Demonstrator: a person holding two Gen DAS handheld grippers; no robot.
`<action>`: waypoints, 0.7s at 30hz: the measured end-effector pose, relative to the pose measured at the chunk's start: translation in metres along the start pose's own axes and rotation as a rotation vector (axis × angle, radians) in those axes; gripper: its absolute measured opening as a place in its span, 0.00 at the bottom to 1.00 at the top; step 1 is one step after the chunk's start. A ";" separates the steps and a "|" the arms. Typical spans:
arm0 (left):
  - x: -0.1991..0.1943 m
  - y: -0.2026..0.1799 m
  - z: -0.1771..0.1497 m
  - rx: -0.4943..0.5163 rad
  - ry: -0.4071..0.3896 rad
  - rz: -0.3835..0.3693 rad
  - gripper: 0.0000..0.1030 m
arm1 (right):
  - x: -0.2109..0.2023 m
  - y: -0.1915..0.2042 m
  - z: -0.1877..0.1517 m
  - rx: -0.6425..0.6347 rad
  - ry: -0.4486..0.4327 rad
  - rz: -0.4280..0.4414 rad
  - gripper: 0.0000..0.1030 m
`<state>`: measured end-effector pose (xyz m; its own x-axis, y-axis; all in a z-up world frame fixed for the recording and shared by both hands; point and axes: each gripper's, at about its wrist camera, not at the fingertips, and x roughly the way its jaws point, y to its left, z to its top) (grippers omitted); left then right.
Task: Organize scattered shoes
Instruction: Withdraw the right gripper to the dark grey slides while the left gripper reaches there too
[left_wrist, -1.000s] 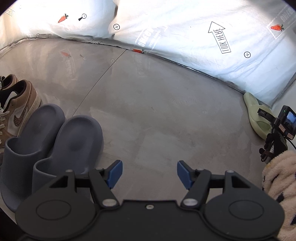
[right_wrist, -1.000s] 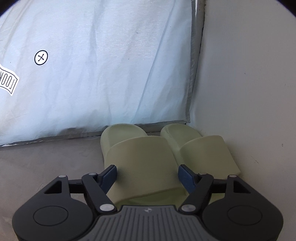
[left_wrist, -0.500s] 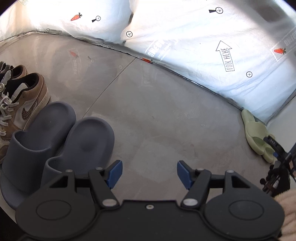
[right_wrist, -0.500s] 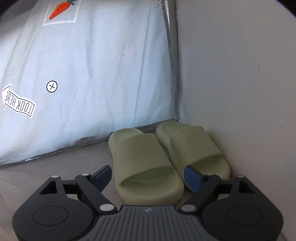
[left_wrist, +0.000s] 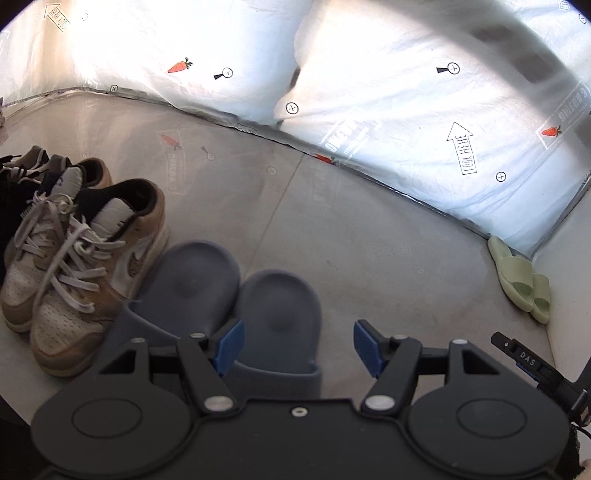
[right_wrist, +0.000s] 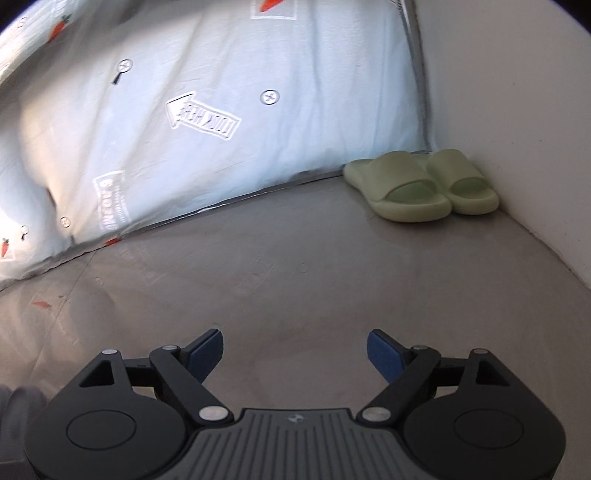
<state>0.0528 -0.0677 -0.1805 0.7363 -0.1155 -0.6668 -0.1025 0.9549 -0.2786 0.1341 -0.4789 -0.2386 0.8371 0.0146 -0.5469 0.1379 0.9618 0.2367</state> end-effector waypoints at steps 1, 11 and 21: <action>-0.003 0.013 0.001 0.009 -0.003 0.003 0.64 | -0.008 0.018 -0.006 -0.005 -0.003 0.014 0.84; -0.021 0.123 0.023 0.114 0.009 -0.028 0.64 | -0.089 0.232 -0.112 -0.148 -0.028 0.239 0.81; -0.003 0.148 0.019 0.176 0.090 -0.133 0.64 | -0.118 0.310 -0.176 -0.344 0.059 0.322 0.73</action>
